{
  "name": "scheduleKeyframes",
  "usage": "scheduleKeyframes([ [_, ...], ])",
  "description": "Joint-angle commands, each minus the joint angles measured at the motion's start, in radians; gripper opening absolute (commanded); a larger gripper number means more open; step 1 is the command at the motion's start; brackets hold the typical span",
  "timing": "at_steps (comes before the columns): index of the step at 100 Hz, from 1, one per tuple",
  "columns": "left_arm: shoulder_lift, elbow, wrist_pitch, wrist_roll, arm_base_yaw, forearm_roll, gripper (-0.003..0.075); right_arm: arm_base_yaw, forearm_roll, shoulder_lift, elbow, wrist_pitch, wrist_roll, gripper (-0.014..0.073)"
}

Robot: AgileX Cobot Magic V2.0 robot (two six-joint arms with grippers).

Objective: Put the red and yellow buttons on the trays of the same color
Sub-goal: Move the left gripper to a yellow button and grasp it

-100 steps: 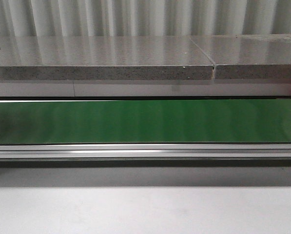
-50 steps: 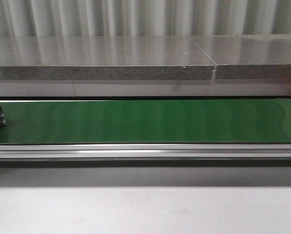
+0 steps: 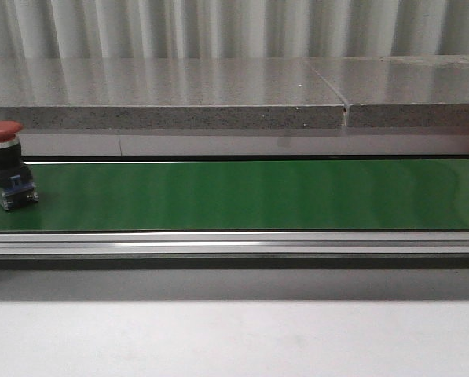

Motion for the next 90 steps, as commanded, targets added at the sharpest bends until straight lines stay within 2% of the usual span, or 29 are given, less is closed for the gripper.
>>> scheduleKeyframes([
  [1, -0.008, -0.023, -0.059, -0.012, 0.014, -0.017, 0.0619, 0.000, 0.003, -0.005, -0.025, -0.066, -0.007, -0.0067],
  [33, 0.097, -0.081, -0.095, -0.020, 0.073, 0.001, 0.0619, 0.000, 0.003, -0.005, -0.025, -0.066, -0.007, -0.0067],
  [62, 0.217, -0.207, -0.072, -0.020, 0.073, 0.001, 0.0619, 0.000, 0.003, -0.005, -0.025, -0.066, -0.007, -0.0067],
  [90, 0.344, -0.259, -0.057, -0.020, 0.073, 0.003, 0.0618, 0.000, 0.003, -0.005, -0.025, -0.066, -0.007, -0.0067],
])
